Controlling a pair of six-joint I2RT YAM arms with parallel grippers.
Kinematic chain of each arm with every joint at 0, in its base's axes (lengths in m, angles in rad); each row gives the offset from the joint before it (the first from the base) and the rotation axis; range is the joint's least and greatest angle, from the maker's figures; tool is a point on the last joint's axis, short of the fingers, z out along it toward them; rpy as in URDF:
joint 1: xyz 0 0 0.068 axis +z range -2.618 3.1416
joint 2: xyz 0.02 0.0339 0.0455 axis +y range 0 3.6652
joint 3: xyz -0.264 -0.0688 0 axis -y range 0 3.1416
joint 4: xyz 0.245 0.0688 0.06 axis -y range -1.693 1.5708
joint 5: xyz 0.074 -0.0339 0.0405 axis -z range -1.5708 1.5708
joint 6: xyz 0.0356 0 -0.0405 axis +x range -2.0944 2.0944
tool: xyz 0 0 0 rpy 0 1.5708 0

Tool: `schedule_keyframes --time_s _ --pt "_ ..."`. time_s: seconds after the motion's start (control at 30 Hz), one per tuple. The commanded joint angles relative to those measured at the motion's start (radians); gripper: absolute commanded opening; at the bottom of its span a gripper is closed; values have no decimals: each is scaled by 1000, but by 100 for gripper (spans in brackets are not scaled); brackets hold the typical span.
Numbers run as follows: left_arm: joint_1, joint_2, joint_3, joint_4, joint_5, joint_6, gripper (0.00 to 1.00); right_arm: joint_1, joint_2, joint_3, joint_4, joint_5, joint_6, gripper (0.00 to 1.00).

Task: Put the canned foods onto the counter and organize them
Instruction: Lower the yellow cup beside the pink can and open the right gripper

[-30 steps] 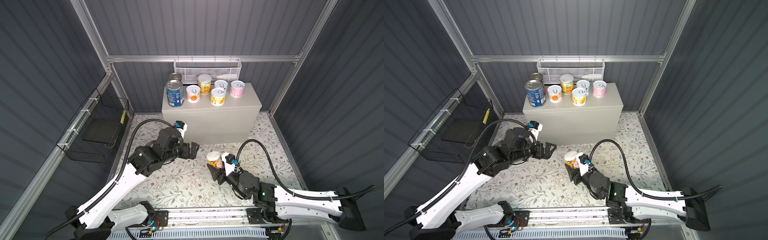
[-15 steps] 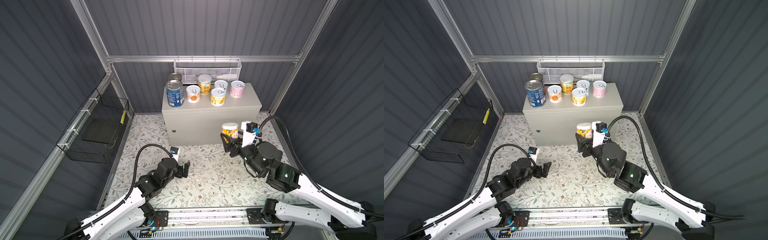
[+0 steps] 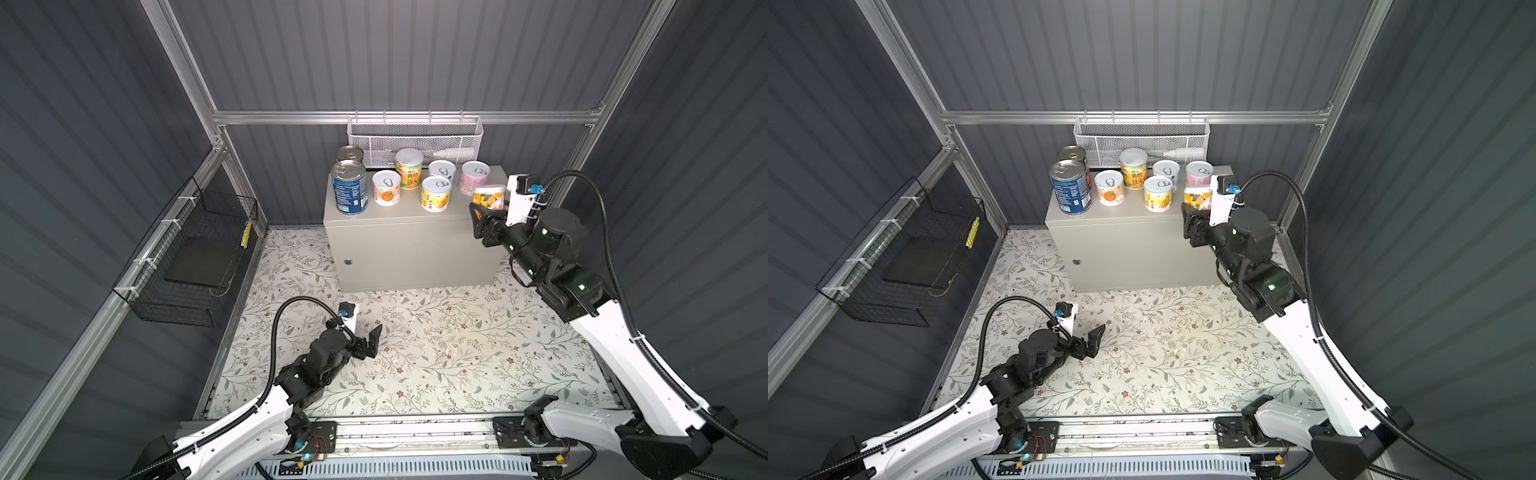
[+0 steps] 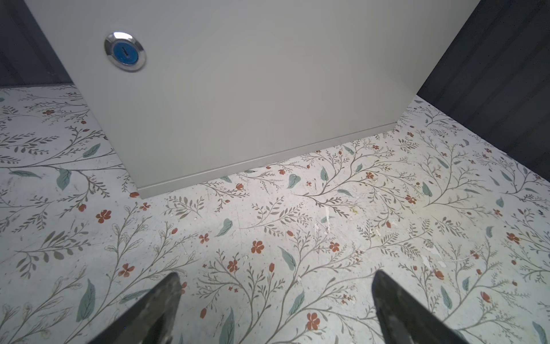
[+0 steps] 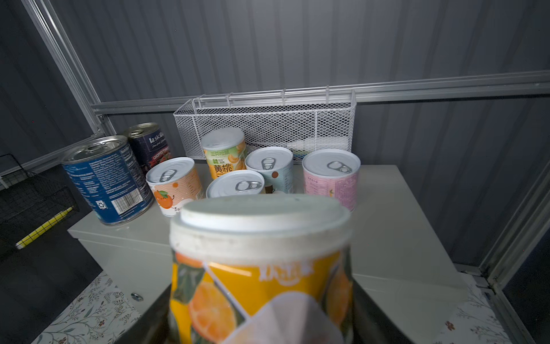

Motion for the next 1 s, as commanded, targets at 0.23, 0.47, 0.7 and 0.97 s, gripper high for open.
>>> schedule_keyframes --time_s 0.23,0.47,0.7,0.97 --pt "4 82 14 38 -18 23 100 -112 119 83 226 -116 -38 64" --pt "5 89 16 40 -28 25 100 -159 198 63 345 -127 -35 64" --pt "5 107 19 44 -43 26 100 -169 279 52 425 -98 -38 64" --pt "5 132 28 47 -46 26 100 -169 309 -10 489 -87 -28 65"
